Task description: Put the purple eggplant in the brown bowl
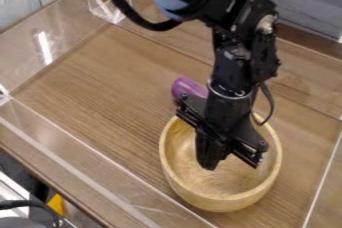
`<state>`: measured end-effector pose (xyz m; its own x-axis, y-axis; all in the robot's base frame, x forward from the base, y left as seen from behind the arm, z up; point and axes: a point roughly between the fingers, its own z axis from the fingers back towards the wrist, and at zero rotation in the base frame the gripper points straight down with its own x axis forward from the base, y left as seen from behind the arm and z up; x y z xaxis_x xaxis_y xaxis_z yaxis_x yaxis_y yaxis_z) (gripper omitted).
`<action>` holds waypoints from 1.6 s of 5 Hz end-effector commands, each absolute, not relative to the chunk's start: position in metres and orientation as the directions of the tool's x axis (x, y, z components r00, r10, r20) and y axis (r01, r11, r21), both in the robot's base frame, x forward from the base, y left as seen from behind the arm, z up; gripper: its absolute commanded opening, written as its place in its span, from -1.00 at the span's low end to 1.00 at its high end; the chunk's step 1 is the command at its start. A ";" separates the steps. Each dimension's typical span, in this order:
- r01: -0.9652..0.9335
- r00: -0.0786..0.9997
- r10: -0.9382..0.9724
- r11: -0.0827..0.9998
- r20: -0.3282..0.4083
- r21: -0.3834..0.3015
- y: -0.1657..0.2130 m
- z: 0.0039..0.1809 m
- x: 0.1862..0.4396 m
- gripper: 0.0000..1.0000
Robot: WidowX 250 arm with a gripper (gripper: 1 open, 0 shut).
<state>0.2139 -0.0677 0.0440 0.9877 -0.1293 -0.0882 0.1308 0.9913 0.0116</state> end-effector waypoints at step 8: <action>0.097 0.995 -0.097 0.995 -0.037 0.003 -0.068 0.047 0.230 1.00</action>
